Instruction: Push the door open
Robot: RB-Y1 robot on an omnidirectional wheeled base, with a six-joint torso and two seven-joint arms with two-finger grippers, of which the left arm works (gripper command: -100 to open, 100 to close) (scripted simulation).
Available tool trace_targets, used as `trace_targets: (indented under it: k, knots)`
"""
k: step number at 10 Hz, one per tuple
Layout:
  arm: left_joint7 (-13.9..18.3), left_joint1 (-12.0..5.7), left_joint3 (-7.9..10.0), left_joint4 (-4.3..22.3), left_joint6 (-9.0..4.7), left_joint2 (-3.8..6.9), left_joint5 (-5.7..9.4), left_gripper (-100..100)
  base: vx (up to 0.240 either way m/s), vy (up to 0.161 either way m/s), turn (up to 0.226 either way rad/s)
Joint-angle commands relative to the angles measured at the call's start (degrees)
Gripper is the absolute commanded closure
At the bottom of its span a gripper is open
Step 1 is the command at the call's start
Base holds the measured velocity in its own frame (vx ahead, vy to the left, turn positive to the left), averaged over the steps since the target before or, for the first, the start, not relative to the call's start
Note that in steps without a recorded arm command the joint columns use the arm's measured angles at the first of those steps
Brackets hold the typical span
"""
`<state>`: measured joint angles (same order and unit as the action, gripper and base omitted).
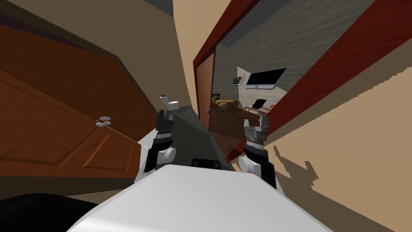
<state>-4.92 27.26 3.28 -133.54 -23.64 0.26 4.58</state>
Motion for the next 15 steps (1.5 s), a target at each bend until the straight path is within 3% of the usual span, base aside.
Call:
trace_targets:
  k: [1,15]
  knots:
    - [0.27,-0.68,-0.36,1.74,-0.42,0.47,-0.07,-100,0.056,-0.075,-0.074]
    - [2.88,-7.30,-3.89,18.62,-4.55,3.39,-0.78,-100,0.095,0.058,-0.080]
